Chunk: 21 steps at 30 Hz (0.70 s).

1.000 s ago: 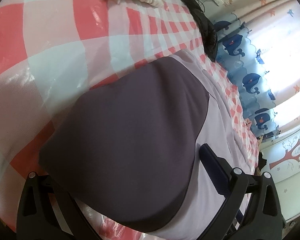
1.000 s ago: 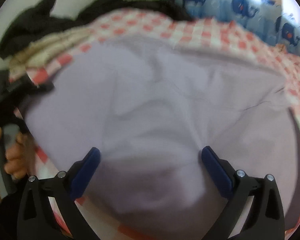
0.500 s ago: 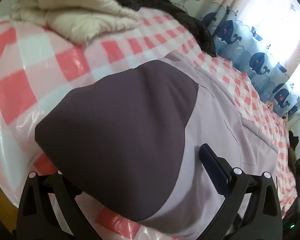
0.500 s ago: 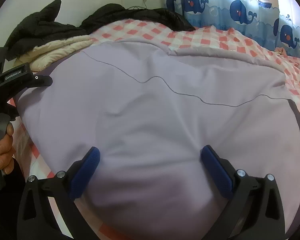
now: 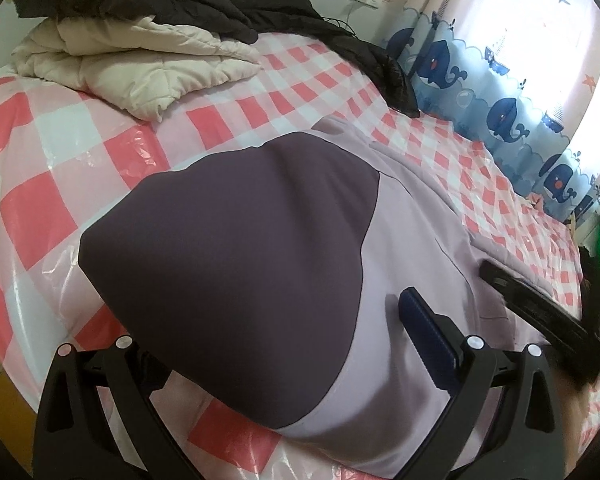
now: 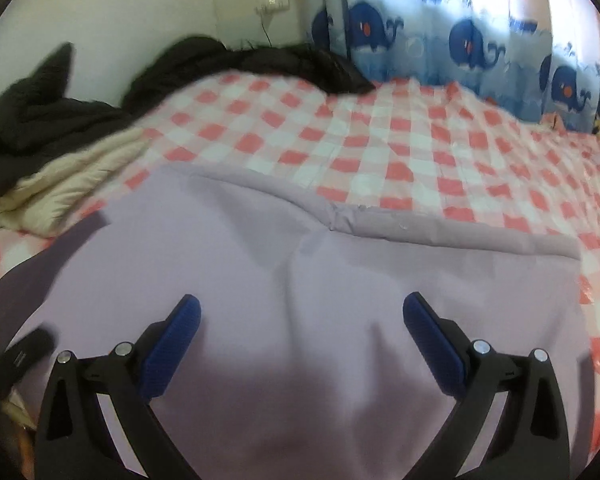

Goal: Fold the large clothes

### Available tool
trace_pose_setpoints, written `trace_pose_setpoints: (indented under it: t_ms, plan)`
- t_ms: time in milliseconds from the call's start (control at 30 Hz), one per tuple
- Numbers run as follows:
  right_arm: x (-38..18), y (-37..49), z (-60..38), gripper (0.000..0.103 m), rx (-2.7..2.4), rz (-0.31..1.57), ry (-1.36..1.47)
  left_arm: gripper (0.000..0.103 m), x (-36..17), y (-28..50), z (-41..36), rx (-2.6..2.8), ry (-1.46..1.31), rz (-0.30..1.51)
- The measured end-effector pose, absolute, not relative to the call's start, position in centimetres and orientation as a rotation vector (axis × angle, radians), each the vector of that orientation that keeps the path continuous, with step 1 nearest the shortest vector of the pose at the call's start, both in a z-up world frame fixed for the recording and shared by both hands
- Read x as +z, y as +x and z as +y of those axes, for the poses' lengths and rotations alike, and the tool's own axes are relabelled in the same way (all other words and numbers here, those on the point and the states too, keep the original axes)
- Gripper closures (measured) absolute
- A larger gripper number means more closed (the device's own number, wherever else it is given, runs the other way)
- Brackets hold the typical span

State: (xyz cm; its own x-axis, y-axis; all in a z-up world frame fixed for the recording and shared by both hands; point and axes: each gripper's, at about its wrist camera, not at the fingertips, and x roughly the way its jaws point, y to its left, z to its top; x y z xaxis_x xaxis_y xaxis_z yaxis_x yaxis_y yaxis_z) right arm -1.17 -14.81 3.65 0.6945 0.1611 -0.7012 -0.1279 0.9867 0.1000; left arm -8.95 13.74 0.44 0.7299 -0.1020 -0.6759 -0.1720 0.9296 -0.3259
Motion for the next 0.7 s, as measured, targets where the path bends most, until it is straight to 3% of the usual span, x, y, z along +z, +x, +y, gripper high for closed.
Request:
trace_pose_setpoints:
  t_ms: [100, 167, 467, 700]
  plan:
    - [0.0, 1.2, -15.1, 0.005, 0.156, 0.930, 0.082, 0.008, 0.5, -9.1, 13.3, 0.023, -0.355, 0.751]
    - [-1.3, 1.3, -15.4, 0.005, 0.162, 0.930, 0.097, 0.008, 0.6, -9.2, 12.8, 0.021, -0.324, 0.742]
    - [1.8, -3.1, -16.4, 0.005, 0.252, 0.901, 0.117, 0.008, 1.1, -10.0, 12.3, 0.016, -0.284, 0.722]
    - [0.6, -8.1, -15.7, 0.005, 0.267, 0.903, 0.034, 0.008, 1.2, -10.0, 12.1, 0.017, -0.268, 0.718]
